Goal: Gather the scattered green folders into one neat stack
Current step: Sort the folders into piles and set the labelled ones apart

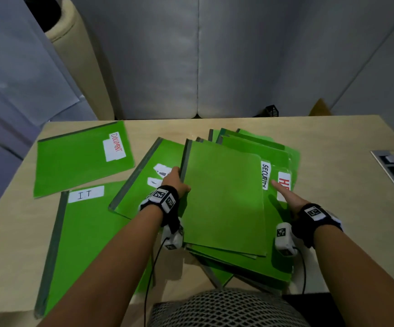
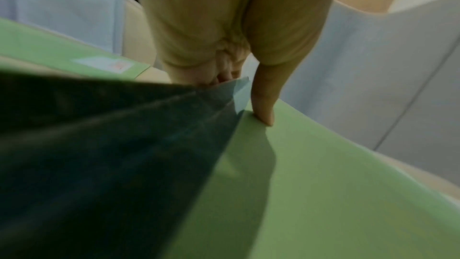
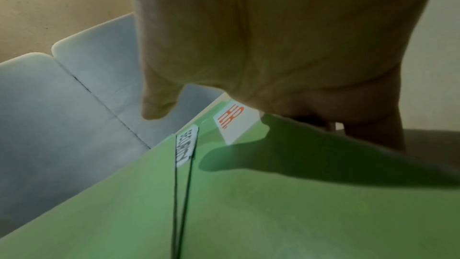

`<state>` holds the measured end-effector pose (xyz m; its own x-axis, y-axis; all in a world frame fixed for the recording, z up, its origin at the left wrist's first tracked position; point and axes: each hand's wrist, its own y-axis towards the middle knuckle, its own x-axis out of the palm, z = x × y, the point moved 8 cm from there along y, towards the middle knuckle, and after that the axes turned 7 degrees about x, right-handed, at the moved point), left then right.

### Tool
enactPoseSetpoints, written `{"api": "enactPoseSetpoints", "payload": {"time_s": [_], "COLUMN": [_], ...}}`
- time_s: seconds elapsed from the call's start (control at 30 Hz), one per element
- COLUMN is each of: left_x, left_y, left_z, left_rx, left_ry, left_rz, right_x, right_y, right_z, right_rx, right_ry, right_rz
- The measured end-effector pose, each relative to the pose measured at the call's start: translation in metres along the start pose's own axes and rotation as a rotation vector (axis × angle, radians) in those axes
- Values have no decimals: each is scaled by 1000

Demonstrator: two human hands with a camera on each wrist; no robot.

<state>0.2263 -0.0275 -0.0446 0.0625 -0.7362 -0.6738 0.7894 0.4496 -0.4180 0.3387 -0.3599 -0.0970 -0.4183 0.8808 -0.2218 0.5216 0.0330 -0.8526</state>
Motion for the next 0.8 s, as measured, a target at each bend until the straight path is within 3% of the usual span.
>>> {"api": "enactPoseSetpoints", "payload": {"time_s": [0.1,0.2,0.37,0.43,0.5,0.57,0.67,0.8], "left_x": [-2,9,56,43,7,-29,-51,-41], "left_y": [6,7,0,4,9,9,1,-11], "left_z": [7,19,33,25,-2,-43,-86,-94], "left_rx": [16,40,156,160,44,-133,-273,-385], "left_ry": [20,114,276,225,124,173,266,65], "left_rz": [34,19,-203,-165,-19,112,148,166], "right_x": [-11,-6,4,2,-2,-4,-4,-6], "right_y": [26,20,-1,-2,-2,-3,-5,-6], "right_z": [5,1,-9,-11,-9,-7,-10,-11], "right_rx": [0,-4,-4,-40,-20,11,9,1], "right_ry": [28,6,-287,-440,-483,-504,-529,-551], "right_rz": [-17,-7,94,175,233,252,280,307]}}
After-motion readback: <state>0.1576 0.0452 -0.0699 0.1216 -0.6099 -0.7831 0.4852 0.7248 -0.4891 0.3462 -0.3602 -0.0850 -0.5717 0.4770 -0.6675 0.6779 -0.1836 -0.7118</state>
